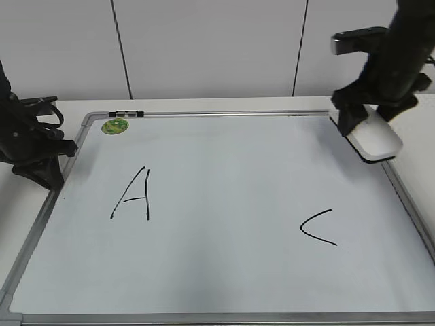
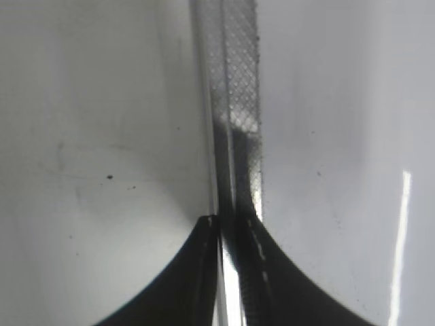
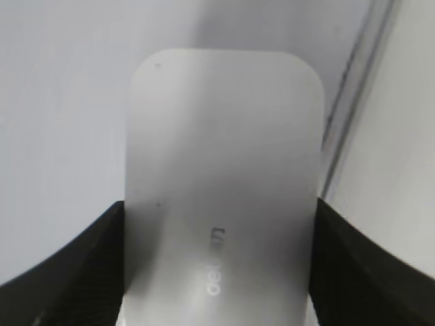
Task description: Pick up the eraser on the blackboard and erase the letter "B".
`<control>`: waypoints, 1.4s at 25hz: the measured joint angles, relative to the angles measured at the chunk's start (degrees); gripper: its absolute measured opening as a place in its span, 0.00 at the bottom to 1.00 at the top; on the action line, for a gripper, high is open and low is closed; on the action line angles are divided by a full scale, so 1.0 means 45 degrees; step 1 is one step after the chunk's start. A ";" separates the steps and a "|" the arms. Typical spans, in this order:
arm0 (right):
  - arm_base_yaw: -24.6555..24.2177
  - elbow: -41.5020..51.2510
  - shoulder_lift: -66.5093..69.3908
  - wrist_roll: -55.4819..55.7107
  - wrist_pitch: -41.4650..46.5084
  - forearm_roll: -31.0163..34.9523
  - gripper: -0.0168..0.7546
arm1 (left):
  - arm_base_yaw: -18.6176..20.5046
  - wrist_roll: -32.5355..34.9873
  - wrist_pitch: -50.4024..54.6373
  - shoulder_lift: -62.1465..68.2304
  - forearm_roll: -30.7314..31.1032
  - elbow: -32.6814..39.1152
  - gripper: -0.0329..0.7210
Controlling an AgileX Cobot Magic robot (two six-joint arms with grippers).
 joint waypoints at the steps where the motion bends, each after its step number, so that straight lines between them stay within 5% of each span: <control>1: -0.0291 0.0676 -0.0373 0.0026 -0.0451 0.0047 0.70 | 0.0000 0.0000 0.0000 0.0000 0.0000 0.0000 0.16; 12: -0.1768 0.4195 -0.1377 0.0192 -0.2534 0.1312 0.70 | 0.0000 0.0000 0.0000 0.0000 -0.0020 0.0000 0.16; 29: -0.1768 0.4310 -0.0019 0.0666 -0.3723 0.1388 0.70 | 0.0000 0.0000 0.0024 0.0000 -0.0033 0.0000 0.16; 35: -0.1768 0.4136 -0.0019 0.0722 -0.3727 0.1388 0.80 | 0.0000 0.0000 0.0024 0.0000 -0.0033 0.0000 0.17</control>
